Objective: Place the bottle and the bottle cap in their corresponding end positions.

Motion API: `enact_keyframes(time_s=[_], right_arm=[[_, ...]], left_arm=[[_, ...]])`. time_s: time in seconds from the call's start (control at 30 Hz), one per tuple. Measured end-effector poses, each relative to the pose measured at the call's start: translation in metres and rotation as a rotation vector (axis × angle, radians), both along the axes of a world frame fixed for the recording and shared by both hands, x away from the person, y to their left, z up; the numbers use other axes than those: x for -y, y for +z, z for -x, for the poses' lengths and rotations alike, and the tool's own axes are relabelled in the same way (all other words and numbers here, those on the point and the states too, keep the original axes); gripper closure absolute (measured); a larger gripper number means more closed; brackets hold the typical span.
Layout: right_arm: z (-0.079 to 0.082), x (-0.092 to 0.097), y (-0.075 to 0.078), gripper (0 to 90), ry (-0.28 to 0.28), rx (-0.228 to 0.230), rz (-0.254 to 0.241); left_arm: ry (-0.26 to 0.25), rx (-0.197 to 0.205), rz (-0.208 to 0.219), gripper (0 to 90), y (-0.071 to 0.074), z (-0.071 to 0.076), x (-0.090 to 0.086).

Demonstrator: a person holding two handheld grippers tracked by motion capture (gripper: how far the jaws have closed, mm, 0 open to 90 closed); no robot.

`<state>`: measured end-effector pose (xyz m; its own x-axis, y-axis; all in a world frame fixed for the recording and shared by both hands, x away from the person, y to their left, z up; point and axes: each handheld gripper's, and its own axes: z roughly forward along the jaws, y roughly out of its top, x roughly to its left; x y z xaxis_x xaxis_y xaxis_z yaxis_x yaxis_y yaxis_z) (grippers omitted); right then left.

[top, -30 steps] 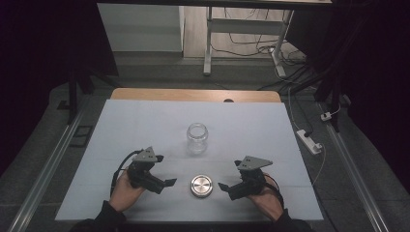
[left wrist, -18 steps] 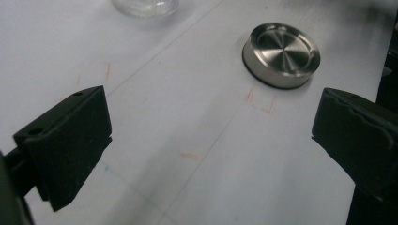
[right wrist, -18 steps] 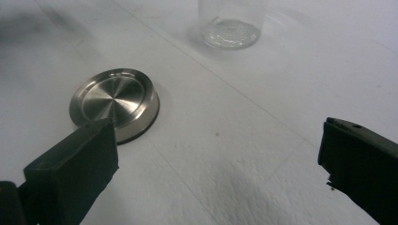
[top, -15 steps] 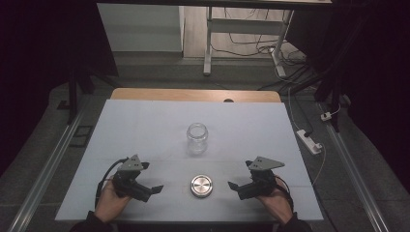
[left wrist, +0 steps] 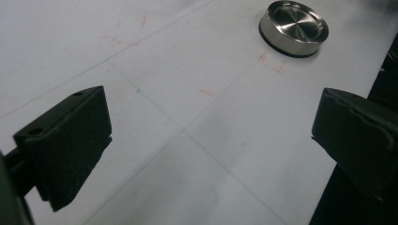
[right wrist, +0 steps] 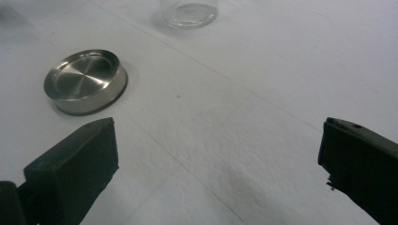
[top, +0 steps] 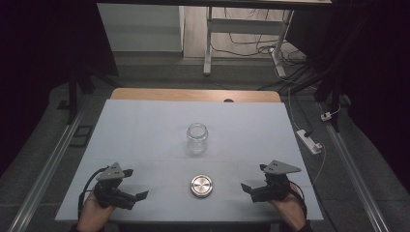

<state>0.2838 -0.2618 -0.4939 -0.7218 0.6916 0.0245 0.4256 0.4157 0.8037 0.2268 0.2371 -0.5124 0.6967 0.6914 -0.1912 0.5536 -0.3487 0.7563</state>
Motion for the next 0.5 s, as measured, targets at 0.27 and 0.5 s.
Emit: enact_keyframes(time_s=[0.27, 0.5], right_arm=[[0.008, 0.027, 0.0, 0.0, -0.072, -0.003, -0.013], [0.015, 0.044, -0.002, 0.0, -0.123, -0.013, 0.001]], left_arm=[[0.055, -0.01, 0.003, 0.0, -0.005, 0.015, -0.018], [0.105, -0.012, 0.008, 0.0, -0.007, 0.027, -0.033]])
